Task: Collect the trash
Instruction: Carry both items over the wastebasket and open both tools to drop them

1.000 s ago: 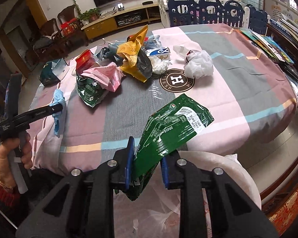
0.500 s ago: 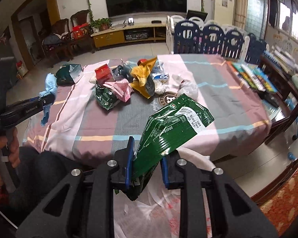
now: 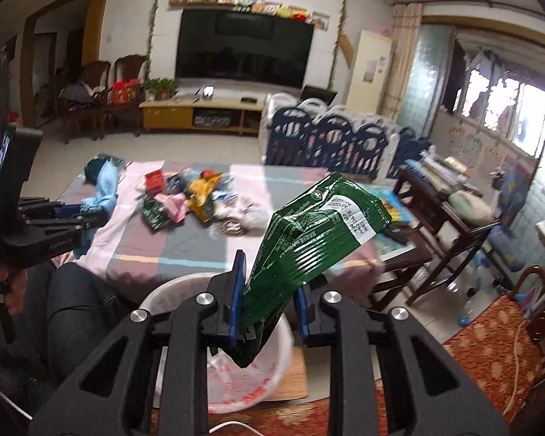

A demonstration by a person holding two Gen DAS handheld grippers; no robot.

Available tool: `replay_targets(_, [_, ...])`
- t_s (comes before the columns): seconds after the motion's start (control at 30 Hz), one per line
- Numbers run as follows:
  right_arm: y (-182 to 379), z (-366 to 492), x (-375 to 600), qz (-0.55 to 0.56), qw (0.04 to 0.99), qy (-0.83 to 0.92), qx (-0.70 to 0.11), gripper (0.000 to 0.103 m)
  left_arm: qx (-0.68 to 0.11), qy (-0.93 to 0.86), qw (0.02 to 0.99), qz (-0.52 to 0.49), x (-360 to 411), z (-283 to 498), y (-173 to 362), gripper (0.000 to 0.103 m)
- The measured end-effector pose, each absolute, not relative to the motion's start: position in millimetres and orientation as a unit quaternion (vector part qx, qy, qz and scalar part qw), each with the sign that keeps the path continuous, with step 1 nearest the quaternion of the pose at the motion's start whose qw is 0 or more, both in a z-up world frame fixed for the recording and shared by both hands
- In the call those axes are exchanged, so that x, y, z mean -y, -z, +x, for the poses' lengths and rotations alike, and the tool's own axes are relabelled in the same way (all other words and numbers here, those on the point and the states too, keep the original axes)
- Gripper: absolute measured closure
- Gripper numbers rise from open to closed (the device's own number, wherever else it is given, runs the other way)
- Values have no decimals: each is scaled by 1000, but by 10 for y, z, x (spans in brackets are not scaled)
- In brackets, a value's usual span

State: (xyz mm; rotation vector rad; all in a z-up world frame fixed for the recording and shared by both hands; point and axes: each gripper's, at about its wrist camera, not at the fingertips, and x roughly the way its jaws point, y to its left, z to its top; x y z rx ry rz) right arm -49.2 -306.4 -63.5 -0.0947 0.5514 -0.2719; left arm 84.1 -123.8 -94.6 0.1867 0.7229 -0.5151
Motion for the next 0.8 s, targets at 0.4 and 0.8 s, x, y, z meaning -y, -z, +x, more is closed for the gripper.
replay_targets(0.4, [172,-1334,3764,-91,934,245,-243,78,-340,290,888,104,1538,545,758,76])
replay_targets(0.8, [1439,-373,3317,16,925,48,-378,78,-435,330,828,127,1744,612,1356,76])
